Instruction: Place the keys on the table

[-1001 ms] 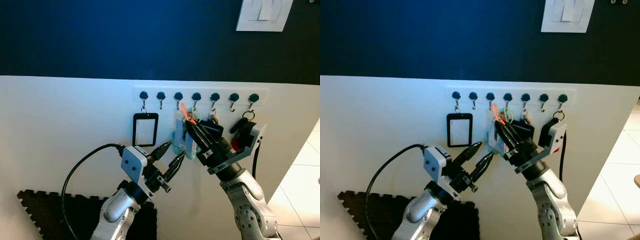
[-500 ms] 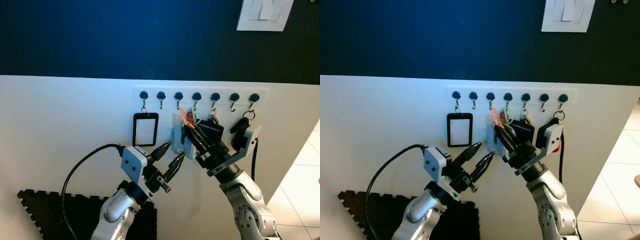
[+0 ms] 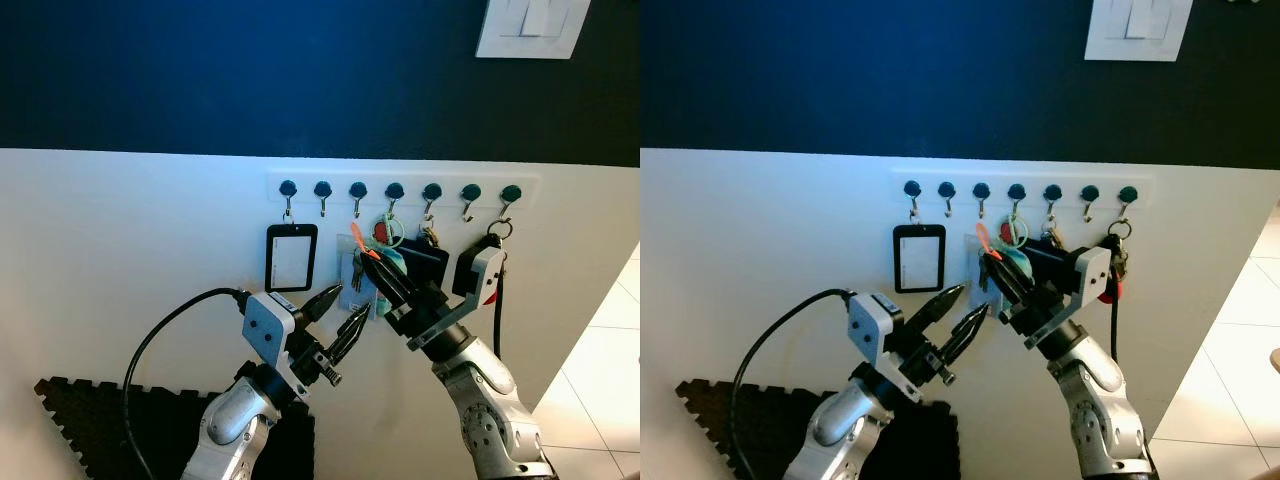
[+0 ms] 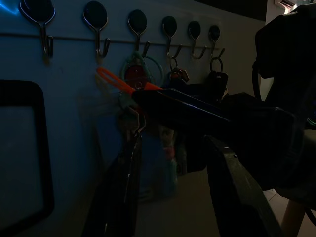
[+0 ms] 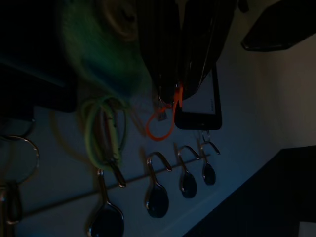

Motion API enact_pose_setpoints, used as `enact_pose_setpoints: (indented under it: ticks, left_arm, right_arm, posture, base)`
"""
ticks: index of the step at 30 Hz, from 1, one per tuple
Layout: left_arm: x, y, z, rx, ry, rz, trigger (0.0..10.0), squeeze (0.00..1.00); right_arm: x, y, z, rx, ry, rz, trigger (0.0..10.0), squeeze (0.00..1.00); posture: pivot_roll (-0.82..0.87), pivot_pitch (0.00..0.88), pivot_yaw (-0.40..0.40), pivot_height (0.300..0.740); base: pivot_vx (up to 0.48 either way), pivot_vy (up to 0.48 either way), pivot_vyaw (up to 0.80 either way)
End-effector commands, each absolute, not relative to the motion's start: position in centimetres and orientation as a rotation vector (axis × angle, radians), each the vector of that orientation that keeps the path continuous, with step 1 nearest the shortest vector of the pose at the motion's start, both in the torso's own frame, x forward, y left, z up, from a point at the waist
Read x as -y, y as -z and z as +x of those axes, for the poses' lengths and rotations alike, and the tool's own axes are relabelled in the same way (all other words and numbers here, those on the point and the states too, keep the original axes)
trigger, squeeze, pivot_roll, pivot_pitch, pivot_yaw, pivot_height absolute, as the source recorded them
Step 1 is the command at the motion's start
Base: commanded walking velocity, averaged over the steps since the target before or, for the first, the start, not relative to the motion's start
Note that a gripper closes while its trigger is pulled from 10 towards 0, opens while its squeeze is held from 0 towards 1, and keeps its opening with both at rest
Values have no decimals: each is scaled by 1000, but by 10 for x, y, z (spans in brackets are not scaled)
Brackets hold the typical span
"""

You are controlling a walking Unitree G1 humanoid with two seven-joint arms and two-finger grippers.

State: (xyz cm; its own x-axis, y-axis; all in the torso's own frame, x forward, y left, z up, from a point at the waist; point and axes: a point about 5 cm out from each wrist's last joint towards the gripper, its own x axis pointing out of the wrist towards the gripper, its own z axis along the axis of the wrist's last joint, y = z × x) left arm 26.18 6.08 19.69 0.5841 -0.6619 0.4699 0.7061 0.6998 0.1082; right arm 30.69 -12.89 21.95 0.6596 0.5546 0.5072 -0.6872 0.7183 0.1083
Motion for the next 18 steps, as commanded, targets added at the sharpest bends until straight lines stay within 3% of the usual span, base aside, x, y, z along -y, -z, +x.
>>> enact_pose_setpoints:
  ticks: [1, 18]
  left_arm:
    - [-63, -194, 260, 494, 809, -61, 10000, 0]
    - [-60, -194, 259, 494, 818, -71, 10000, 0]
  right_arm:
    - [125, -224, 304, 495, -739, 300, 10000, 0]
    - [122, -235, 293, 553, -732, 275, 10000, 0]
  posture:
    - [17, 56, -4, 740]
    - [7, 54, -1, 740]
  base:
    - [0, 0, 0]
    - [0, 0, 0]
